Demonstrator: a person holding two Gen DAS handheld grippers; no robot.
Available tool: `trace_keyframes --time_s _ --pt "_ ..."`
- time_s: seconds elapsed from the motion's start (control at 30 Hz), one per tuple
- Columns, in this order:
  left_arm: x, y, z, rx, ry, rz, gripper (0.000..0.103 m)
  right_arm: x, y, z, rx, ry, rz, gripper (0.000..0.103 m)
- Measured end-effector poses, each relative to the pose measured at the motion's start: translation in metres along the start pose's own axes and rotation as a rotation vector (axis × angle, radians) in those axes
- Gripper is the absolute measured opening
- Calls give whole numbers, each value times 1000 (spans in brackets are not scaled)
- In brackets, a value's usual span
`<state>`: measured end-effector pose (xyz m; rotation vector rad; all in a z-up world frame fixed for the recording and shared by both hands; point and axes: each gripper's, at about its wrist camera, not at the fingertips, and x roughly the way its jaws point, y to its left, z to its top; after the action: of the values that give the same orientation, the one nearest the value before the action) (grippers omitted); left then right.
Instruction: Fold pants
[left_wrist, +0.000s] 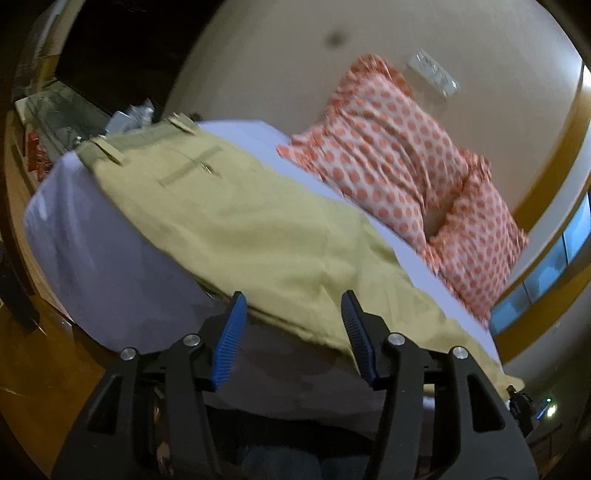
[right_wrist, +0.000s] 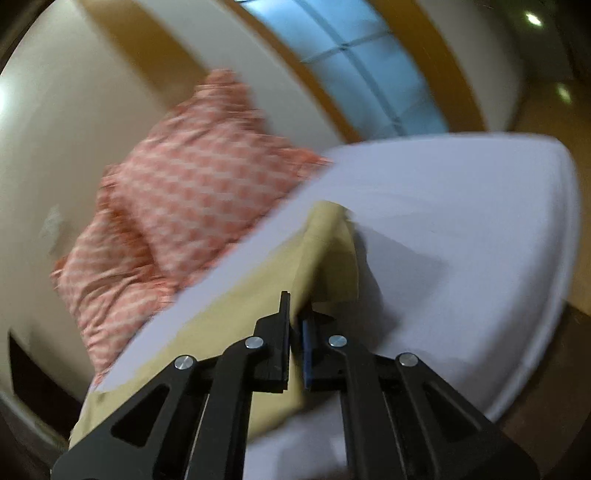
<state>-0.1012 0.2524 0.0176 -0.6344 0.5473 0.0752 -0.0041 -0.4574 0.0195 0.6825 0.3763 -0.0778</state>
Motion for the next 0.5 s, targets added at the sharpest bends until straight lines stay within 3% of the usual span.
trace_keyframes --time_s 0.07,0.2,0.27,0.3,0.33,0.4,0.47,0.5 --pt "-10 8 6 -24 -51 18 63 9 42 5 -70 12 91 6" --pt "-19 17 10 -38 -101 101 78 39 158 -14 -194 89 372 6" --pt "-19 19 11 -34 -108 117 82 63 224 -49 -246 204 538 6" --pt "-19 19 11 -35 -107 117 82 71 244 -65 -267 256 578 6" --pt "-17 21 12 -38 -103 114 82 84 275 -95 -329 364 618 6" --pt "-15 26 13 -53 -98 107 83 100 320 -151 -477 565 608 22" --pt "-11 34 12 -84 -81 99 83 105 335 -185 -550 683 583 65" --pt "-9 38 12 -108 -71 91 82 101 335 -192 -555 692 591 74"
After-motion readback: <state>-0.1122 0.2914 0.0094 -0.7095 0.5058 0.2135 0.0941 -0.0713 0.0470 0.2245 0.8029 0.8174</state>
